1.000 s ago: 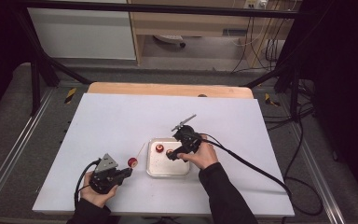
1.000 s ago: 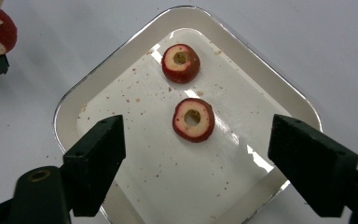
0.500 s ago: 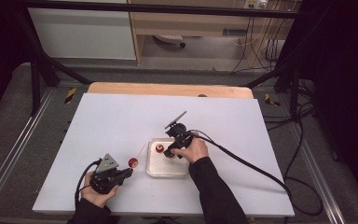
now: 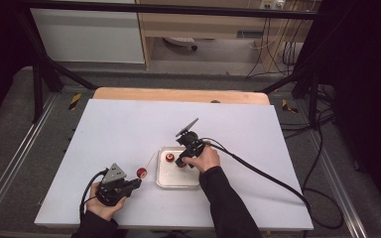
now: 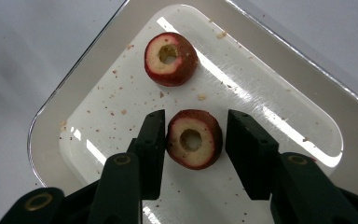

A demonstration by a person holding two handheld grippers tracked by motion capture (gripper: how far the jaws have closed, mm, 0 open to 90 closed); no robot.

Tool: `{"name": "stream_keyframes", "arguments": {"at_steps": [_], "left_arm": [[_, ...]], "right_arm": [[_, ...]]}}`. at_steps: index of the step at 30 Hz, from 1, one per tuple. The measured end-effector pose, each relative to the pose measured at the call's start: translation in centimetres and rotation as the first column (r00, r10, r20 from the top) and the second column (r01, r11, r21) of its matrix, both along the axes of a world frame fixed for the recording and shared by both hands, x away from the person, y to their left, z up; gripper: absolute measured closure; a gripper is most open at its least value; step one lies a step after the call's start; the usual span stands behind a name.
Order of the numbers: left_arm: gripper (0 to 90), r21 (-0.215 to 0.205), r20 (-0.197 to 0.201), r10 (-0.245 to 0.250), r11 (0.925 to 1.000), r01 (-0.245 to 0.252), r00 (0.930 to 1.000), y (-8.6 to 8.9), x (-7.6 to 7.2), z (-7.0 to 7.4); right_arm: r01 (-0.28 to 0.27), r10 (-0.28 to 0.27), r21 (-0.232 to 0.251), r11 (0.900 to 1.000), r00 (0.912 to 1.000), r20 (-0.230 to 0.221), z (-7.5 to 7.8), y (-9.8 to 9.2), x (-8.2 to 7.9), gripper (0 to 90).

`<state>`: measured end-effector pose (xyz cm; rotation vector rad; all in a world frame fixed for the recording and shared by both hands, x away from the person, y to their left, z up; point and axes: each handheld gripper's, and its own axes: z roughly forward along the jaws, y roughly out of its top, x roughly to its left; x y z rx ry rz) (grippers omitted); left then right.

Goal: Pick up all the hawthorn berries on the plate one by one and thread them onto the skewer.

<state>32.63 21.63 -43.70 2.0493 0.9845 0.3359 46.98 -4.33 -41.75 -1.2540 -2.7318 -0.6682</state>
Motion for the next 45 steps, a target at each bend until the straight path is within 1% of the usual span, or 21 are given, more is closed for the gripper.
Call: {"name": "stream_keyframes", "arguments": {"at_steps": [2,6,10,11,13,14,20,22,26,27,29,33,34,35,37,40,41,42,44,45], "left_arm": [[87.9,0.0,0.001,0.001,1.0,-0.001,1.0,0.0,0.0,0.0],[88.0,0.0,0.001,0.001,1.0,-0.001,1.0,0.0,0.0,0.0],[88.0,0.001,0.003,0.001,1.0,-0.001,1.0,0.0,0.0,0.0],[88.0,0.001,0.004,0.001,1.0,-0.001,1.0,0.0,0.0,0.0],[88.0,0.001,0.006,0.002,1.0,-0.002,1.0,0.0,-0.1,0.0],[88.0,0.001,0.007,0.002,1.0,-0.002,1.0,0.0,-0.1,0.0],[88.0,0.005,0.015,0.001,1.0,-0.001,0.9999,-0.1,-0.2,0.1],[88.0,0.006,0.017,0.001,1.0,-0.001,0.9998,-0.1,-0.2,0.1],[88.0,0.004,0.022,0.001,1.0,-0.002,0.9998,-0.2,-0.3,0.2],[88.0,0.005,0.023,0.001,1.0,-0.001,0.9997,-0.2,-0.3,0.2],[88.0,0.002,0.024,0.002,1.0,-0.002,0.9997,-0.2,-0.3,0.2],[88.0,-0.005,0.028,0.004,1.0,-0.004,0.9996,-0.2,-0.4,0.3],[88.0,-0.008,0.03,0.006,0.9999,-0.006,0.9995,-0.2,-0.4,0.3],[88.0,-0.011,0.029,0.008,0.9999,-0.007,0.9995,-0.3,-0.4,0.3],[88.0,-0.013,0.032,0.008,0.9999,-0.008,0.9994,-0.3,-0.5,0.3],[88.0,-0.014,0.035,0.01,0.9999,-0.009,0.9993,-0.3,-0.5,0.3],[88.0,-0.014,0.037,0.012,0.9998,-0.011,0.9992,-0.3,-0.6,0.4],[88.0,-0.015,0.039,0.015,0.9998,-0.014,0.9992,-0.3,-0.6,0.4],[88.0,-0.021,0.04,0.021,0.9996,-0.02,0.999,-0.4,-0.6,0.4],[88.0,-0.028,0.038,0.026,0.9993,-0.025,0.9989,-0.4,-0.7,0.4]], "right_arm": [[0.007,-0.007,0.009,1.0,0.9999,-0.01,-0.1,0.0,0.1,60.2],[0.016,-0.016,0.012,1.0,0.9997,-0.017,-0.1,0.0,0.1,60.6],[0.021,-0.021,0.02,1.0,0.9997,-0.008,0.1,0.0,0.0,60.8],[0.026,-0.026,0.048,0.999,0.9996,-0.008,0.5,-0.1,-0.1,60.9],[0.025,-0.026,0.07,0.997,0.9997,0.002,0.9,-0.2,-0.3,61.0],[0.025,-0.026,0.07,0.997,0.9997,0.002,0.9,-0.2,-0.3,61.0],[0.026,-0.029,0.11,0.994,0.9993,0.025,2.1,-0.6,-1.2,61.2],[0.016,-0.021,0.116,0.993,0.9991,0.036,2.3,-0.7,-1.4,61.2],[0.021,-0.026,0.129,0.991,0.999,0.036,2.7,-0.7,-1.8,61.3],[0.017,-0.023,0.132,0.991,0.9988,0.042,2.7,-0.8,-1.8,61.3],[0.023,-0.029,0.15,0.988,0.9989,0.038,3.0,-0.8,-2.0,61.4],[0.024,-0.034,0.19,0.982,0.9982,0.05,3.5,-0.9,-2.3,61.4],[0.027,-0.041,0.218,0.976,0.9974,0.059,3.7,-1.0,-2.4,61.4],[0.027,-0.041,0.218,0.976,0.9974,0.059,3.7,-1.0,-2.4,61.4],[0.033,-0.051,0.251,0.967,0.9965,0.066,3.8,-1.3,-2.6,61.5],[0.043,-0.069,0.297,0.954,0.9947,0.077,3.8,-1.7,-3.0,61.5],[0.044,-0.074,0.316,0.948,0.9938,0.083,3.8,-1.8,-3.2,61.5],[0.045,-0.079,0.339,0.94,0.9931,0.087,3.7,-2.0,-3.3,61.5],[0.049,-0.095,0.389,0.92,0.9903,0.101,3.6,-2.3,-3.6,61.5],[0.053,-0.106,0.415,0.908,0.9886,0.107,3.5,-2.4,-3.8,61.5]]}}
